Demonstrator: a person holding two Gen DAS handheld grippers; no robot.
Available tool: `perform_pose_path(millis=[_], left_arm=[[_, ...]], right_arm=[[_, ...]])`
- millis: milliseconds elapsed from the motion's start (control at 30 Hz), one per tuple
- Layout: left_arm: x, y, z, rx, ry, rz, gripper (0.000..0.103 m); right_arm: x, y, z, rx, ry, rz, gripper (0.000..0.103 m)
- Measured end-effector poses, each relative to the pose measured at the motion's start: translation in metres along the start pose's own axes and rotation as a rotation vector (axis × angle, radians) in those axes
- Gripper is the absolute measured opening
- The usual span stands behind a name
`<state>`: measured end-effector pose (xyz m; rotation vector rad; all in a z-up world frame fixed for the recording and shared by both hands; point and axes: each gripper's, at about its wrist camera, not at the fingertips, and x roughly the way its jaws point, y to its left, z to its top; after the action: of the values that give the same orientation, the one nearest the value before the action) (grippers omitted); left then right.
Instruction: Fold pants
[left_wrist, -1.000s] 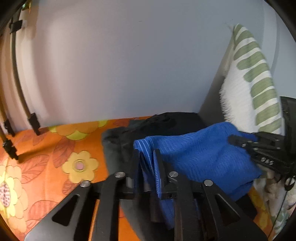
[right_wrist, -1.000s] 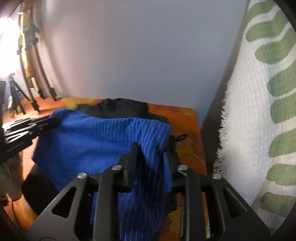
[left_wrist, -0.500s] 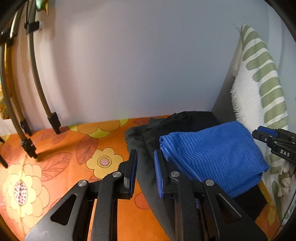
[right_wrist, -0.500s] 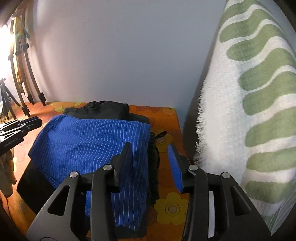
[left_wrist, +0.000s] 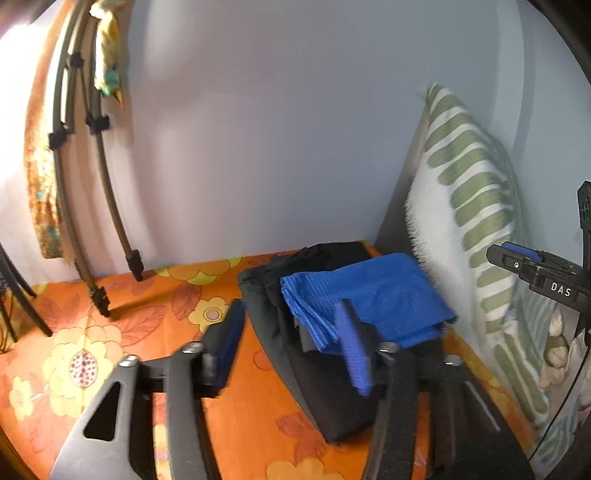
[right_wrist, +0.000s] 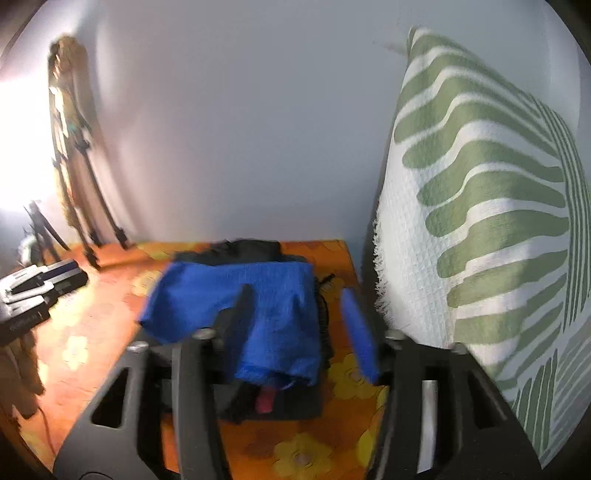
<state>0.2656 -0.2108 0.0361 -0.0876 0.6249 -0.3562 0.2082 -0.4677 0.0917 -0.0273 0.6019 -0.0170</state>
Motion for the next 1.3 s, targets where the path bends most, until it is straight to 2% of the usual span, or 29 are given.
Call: perform_pose_path(millis=[200,300,400,600,700,733,800,833,1067,1200,1300], left_arm=[[-0.055,-0.012,-0.005,0.029,-0.021,-0.034,0.057],[-0.083,-0.017,-0.011,0.037,-0.038,-0.050,0.064],[-0.110,-0.023,-0.018,0.053,-0.050,-0.066,0.066],[-0.166,-0.034,-0.039,0.090,-0.073,-0.094,0.076],[-0.190,-0.038,-0.054,0.105,-0.080,-0.105,0.081],[-0.196,-0.040,-0.058,0.112,-0.081,-0.107,0.081],[-0.208,-0.043,-0.069,0.128,-0.080,-0.112,0.082],[-0.212,-0.044,-0.074,0.131,-0.079,-0.115,0.083],[-0.222,-0.041,-0.107,0.128,-0.033,-0.118,0.089],[-0.220,-0.036,-0.120,0.127,-0.017,-0.106,0.089],[-0.217,-0.031,-0.126,0.126,-0.004,-0.072,0.089]], right_arm=[[-0.057,0.028,-0.012,0.034,-0.018,-0.016,0.067],[-0.085,0.042,-0.025,0.057,-0.026,-0.022,0.070],[-0.112,0.057,-0.040,0.072,-0.039,-0.026,0.071],[-0.158,0.079,-0.071,0.118,-0.063,-0.020,0.072],[-0.182,0.090,-0.091,0.135,-0.086,-0.043,0.074],[-0.187,0.092,-0.096,0.142,-0.090,-0.046,0.076],[-0.198,0.095,-0.107,0.165,-0.105,-0.049,0.088],[-0.203,0.097,-0.113,0.175,-0.114,-0.053,0.093],[-0.216,0.129,-0.137,0.102,-0.149,-0.114,0.096],[-0.214,0.146,-0.147,0.046,-0.158,-0.120,0.096],[-0.207,0.154,-0.155,0.043,-0.138,-0.092,0.096]])
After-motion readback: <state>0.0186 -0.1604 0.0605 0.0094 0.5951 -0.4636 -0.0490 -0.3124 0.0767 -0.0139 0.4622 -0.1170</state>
